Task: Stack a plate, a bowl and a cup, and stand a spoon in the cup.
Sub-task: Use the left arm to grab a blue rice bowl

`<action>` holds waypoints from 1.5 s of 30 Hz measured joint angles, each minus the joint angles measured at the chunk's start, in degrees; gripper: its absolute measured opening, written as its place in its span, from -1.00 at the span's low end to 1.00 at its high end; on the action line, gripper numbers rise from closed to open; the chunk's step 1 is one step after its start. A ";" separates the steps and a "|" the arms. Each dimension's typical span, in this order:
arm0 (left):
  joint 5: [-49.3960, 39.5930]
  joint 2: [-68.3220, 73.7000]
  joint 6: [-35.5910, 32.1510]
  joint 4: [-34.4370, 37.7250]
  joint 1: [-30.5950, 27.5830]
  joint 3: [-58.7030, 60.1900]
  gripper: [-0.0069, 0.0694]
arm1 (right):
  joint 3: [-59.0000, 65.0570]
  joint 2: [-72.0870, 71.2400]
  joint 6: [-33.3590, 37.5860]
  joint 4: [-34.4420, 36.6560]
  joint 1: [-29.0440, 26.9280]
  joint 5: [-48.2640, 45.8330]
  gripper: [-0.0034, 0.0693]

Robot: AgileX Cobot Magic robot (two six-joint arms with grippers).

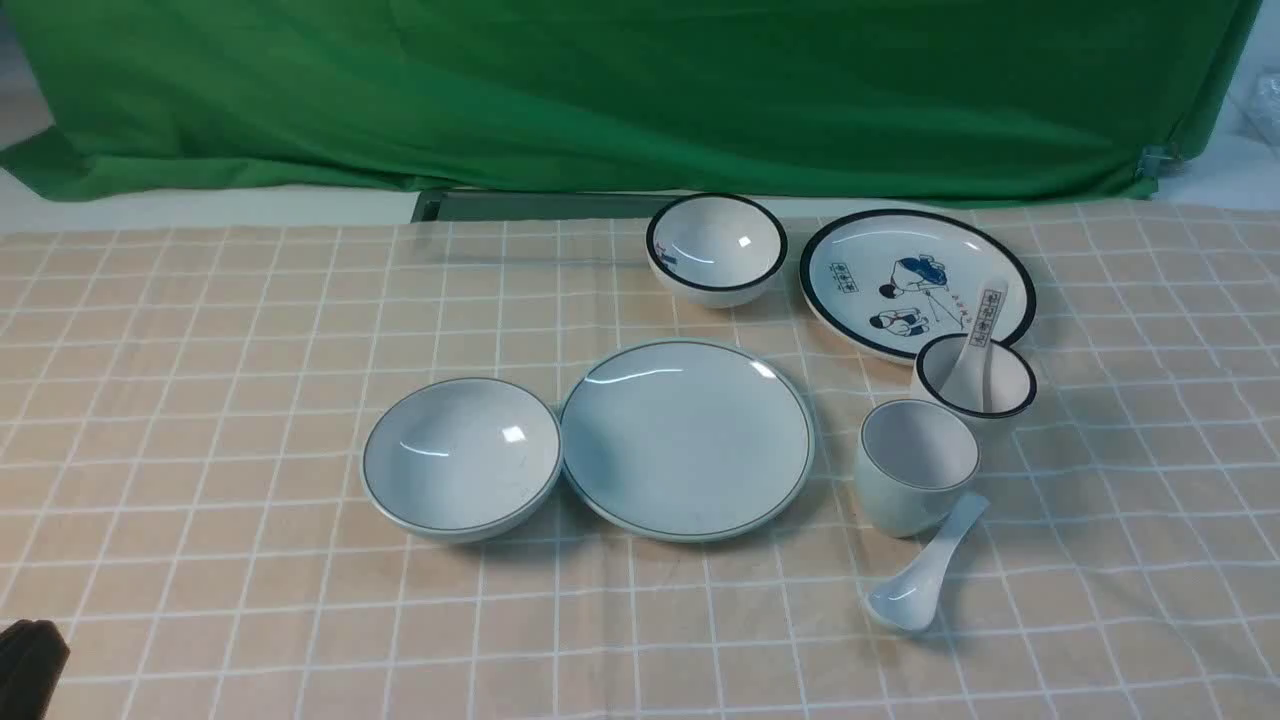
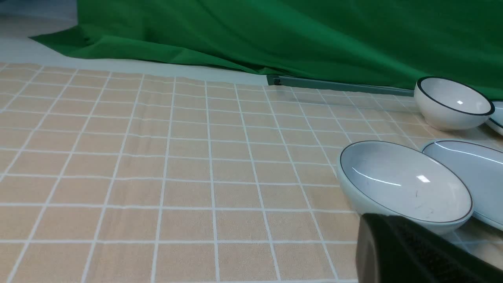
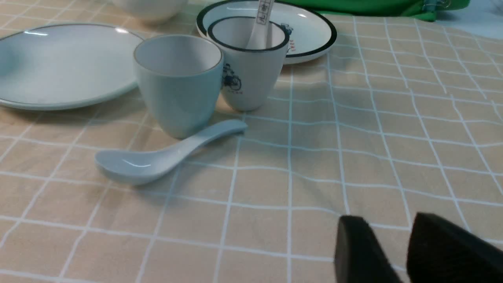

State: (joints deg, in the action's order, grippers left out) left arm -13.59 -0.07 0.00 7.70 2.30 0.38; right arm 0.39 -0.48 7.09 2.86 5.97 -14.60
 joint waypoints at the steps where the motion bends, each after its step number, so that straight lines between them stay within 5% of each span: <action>1: 0.00 0.00 0.00 0.00 0.00 0.00 -0.81 | 0.00 0.00 0.00 0.00 0.00 0.00 -0.25; 23: 0.38 0.00 0.00 0.11 0.00 0.00 -0.81 | 0.00 0.00 0.00 0.00 0.00 0.00 -0.25; 27: 4.63 0.00 1.43 9.03 0.00 0.00 -0.81 | 0.00 0.00 0.00 0.00 0.00 0.00 -0.25; 31: 12.31 0.00 5.08 28.91 0.00 0.00 -0.81 | 0.00 0.00 0.00 0.00 0.00 0.00 -0.25; 35: 16.26 0.00 6.20 33.45 0.00 -0.32 -0.81 | 0.00 0.00 0.00 0.00 0.00 0.00 -0.25; 41: 3.07 7.61 2.56 29.03 1.52 -13.90 -0.81 | 0.00 0.00 0.00 0.00 0.00 0.00 -0.25; 45: -15.18 22.63 -7.21 23.09 3.21 -30.30 -0.80 | 0.00 0.00 0.00 0.00 0.00 0.00 -0.25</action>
State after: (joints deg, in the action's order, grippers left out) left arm -28.77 22.57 -7.21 30.79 5.51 -29.92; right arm 0.39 -0.48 7.09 2.86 5.97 -14.60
